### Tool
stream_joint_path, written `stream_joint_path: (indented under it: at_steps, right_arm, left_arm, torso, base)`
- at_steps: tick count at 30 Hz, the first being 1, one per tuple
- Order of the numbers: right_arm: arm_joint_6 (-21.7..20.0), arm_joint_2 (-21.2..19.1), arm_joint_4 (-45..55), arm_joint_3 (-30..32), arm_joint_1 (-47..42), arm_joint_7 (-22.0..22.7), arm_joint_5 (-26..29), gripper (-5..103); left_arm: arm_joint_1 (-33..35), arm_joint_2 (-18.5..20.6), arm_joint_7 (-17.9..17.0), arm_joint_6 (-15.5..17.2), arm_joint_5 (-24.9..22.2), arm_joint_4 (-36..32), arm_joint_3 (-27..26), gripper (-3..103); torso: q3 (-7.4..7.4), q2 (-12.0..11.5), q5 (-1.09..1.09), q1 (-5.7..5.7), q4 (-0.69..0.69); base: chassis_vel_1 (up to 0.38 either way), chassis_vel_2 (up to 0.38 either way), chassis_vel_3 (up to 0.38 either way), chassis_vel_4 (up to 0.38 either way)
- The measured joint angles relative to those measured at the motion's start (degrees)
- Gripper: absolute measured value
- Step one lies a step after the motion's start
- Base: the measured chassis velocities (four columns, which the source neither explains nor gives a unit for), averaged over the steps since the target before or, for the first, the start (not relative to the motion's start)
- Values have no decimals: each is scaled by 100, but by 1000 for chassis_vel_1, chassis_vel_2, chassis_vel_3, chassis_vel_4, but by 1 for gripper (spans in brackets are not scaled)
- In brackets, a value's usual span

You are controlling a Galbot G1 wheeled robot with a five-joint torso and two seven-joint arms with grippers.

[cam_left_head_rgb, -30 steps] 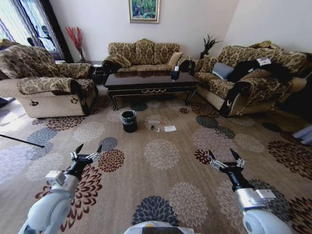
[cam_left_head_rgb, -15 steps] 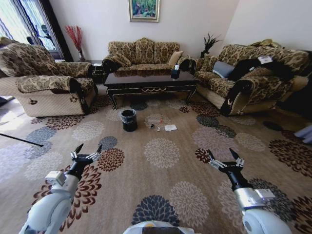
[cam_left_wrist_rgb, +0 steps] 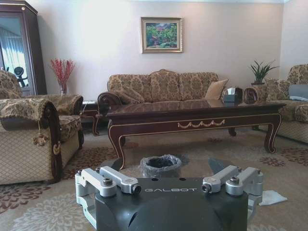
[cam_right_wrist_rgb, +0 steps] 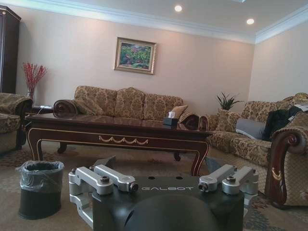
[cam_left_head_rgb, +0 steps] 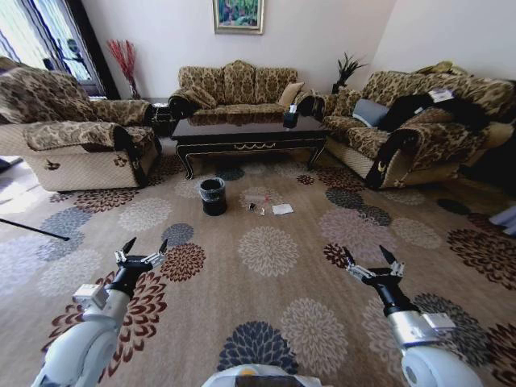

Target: Move to the front of the table and pick up the trash from the floor, then place it into the trash bin.

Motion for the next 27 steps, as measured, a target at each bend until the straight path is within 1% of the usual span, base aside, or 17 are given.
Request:
stream_joint_path:
  at_steps: [1, 11, 18, 27]
  right_arm:
    - [0, 0, 0, 0, 0, 0, 0, 100]
    - [6, 18, -12, 8, -16, 1, -2, 100]
    - [34, 46, -8, 20, -50, 0, -5, 100]
    - [156, 113, -11, 56, -111, -28, -40, 100]
  left_arm:
    - [0, 0, 0, 0, 0, 0, 0, 100]
    - [3, -22, 24, -20, 23, 41, 8, 100]
    - [18, -38, 39, -28, 23, 53, 1, 100]
    - [62, -82, 43, -46, 23, 41, -5, 100]
  torso:
    - [0, 0, 0, 0, 0]
    - [-178, -274, 0, -95, 0]
    - [-281, -422, 0, -140, 0]
    - [-435, -643, 0, -208, 0]
  base:
    - [0, 0, 0, 0]
    - [0, 0, 0, 0]
    - [0, 0, 0, 0]
    - [0, 0, 0, 0]
